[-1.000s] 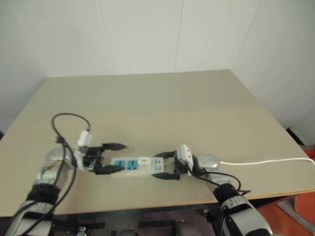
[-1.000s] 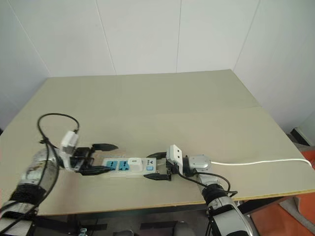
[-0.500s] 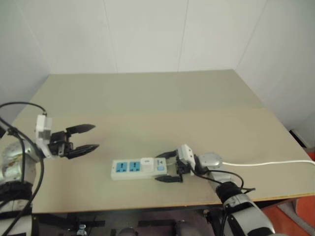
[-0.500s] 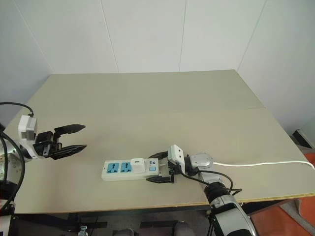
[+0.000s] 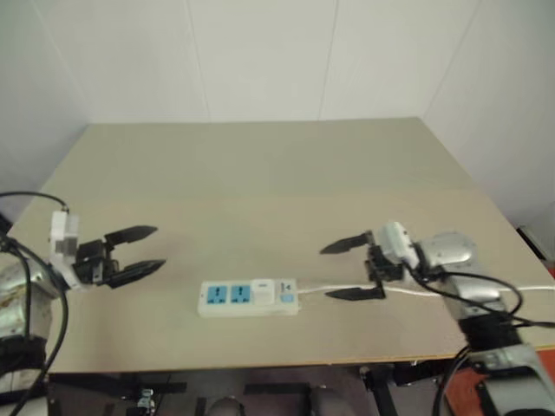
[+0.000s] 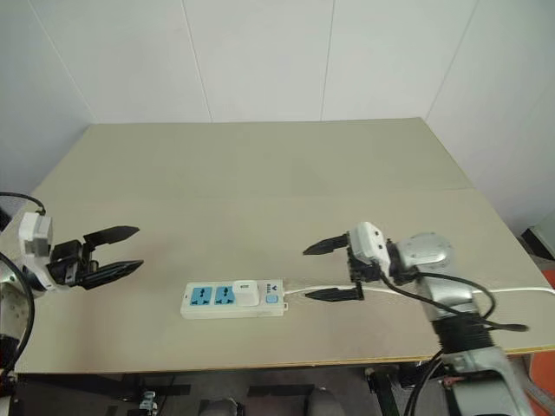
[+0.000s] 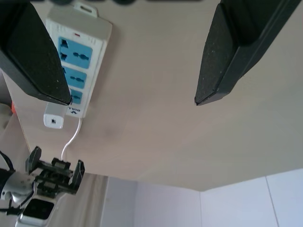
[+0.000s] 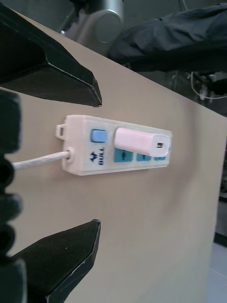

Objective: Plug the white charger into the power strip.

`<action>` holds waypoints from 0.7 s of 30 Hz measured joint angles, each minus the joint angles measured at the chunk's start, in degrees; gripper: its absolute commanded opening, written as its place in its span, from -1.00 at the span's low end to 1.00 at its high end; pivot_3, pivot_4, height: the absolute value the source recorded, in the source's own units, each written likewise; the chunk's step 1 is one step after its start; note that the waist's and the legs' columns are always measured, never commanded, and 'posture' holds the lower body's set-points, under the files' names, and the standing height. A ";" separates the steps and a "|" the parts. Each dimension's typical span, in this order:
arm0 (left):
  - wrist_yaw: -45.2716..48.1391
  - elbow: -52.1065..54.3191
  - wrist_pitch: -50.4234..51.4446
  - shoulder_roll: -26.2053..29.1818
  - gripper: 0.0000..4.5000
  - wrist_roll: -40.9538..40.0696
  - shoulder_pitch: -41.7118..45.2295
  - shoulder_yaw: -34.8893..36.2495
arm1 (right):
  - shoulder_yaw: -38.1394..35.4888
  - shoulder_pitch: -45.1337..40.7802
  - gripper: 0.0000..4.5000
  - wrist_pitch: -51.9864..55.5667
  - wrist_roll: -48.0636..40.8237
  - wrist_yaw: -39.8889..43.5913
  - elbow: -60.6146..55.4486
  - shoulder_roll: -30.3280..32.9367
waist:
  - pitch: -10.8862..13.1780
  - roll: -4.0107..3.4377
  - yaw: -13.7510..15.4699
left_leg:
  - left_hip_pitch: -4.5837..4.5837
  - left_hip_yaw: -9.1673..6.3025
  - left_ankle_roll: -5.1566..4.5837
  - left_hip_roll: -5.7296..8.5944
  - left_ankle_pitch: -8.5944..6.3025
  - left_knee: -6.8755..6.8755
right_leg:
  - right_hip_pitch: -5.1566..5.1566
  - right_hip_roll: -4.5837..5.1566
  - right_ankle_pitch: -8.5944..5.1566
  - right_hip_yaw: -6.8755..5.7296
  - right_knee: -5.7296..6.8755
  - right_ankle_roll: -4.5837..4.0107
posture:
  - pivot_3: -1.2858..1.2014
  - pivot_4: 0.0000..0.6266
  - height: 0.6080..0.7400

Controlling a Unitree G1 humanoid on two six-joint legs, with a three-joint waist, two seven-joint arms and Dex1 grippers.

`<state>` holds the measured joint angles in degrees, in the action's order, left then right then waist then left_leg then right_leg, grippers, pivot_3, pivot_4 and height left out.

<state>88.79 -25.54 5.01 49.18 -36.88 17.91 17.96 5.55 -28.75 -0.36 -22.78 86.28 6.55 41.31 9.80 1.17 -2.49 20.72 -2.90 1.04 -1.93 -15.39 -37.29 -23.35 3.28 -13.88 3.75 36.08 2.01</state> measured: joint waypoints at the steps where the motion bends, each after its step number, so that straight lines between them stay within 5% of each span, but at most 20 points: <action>1: 0.26 0.04 -0.04 0.78 1.00 0.61 -0.93 0.32 | -0.24 0.80 0.98 0.15 0.13 0.39 -0.45 2.38 | 0.02 0.02 0.00 | 0.01 0.01 0.00 0.00 0.00 0.00 | 0.00 0.00 0.00 0.00 -0.01 0.00 | 0.03 -0.52 1.00; 9: 1.20 0.47 -1.02 5.06 1.00 1.41 -5.62 5.26 | -5.95 8.04 0.98 -1.64 0.07 1.92 0.95 12.61 | 0.12 0.03 0.02 | 0.00 0.08 0.00 -0.01 0.00 0.00 | 0.00 0.04 -0.01 0.01 -0.03 0.01 | 0.03 -0.52 1.00; 21: 0.13 1.10 -2.23 3.78 1.00 2.95 -4.32 5.42 | -10.66 12.71 0.98 -1.94 -0.95 0.84 -0.66 13.95 | 0.12 0.04 0.10 | -0.01 0.08 0.00 0.01 0.00 -0.01 | 0.02 0.04 -0.01 0.02 -0.01 0.01 | 0.03 -0.52 1.00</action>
<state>88.93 -24.44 2.78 52.95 -33.93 13.59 23.39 -5.11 -16.04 -2.30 -23.73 87.12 5.88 55.27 9.92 1.21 -2.40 20.72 -2.82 1.05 -1.92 -15.39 -37.30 -23.32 3.32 -13.88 3.77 36.07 2.02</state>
